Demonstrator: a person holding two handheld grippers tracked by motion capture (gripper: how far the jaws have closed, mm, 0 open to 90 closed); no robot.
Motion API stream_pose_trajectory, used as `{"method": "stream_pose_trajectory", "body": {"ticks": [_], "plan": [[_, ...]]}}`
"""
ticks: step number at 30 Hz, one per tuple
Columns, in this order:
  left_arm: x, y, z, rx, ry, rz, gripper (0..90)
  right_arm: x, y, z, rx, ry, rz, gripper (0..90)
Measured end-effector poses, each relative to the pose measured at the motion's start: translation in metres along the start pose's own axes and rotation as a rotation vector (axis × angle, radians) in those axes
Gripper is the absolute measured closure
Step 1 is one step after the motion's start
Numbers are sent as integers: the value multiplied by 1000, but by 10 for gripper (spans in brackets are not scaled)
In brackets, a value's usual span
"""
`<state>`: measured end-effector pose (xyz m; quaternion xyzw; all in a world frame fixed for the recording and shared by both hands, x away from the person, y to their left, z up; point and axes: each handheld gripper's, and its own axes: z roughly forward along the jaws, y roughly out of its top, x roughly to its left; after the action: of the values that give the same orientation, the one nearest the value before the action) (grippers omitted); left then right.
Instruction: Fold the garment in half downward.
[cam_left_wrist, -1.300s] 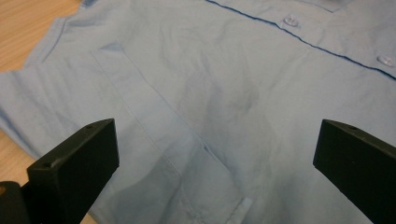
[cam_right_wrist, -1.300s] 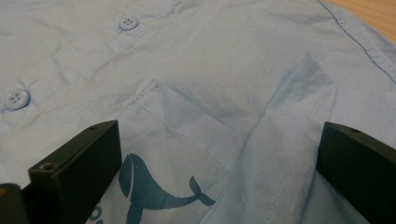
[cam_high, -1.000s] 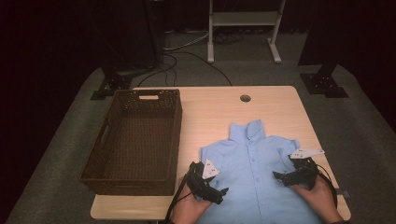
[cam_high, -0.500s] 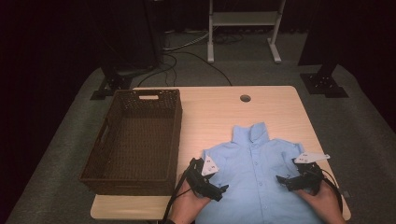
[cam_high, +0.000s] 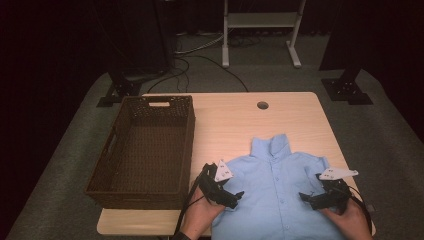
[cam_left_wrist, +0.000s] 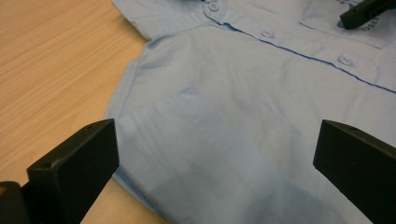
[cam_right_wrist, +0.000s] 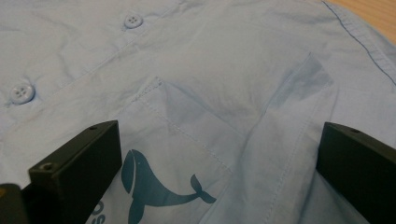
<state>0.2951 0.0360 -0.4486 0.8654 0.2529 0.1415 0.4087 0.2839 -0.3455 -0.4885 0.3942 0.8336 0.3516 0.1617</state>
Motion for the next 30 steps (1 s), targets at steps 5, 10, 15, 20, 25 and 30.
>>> {"method": "stream_pose_trajectory", "body": {"ticks": [5,10,15,20,25,30], "plan": [[9,5,4,5,1,-9,0,2,-4,-4,1,7,-6,0],[16,8,7,17,-6,-10,0,4,-7,-7,1,10,-7,0],[24,9,12,48,-15,-13,0,7,-11,-11,2,17,-15,0],[30,12,14,46,-7,-22,0,9,-13,-13,1,23,-21,0],[42,12,19,41,-10,-42,0,13,-17,-17,2,28,-27,0],[50,11,23,69,2,-41,0,15,-19,-19,1,31,-28,0]]}}
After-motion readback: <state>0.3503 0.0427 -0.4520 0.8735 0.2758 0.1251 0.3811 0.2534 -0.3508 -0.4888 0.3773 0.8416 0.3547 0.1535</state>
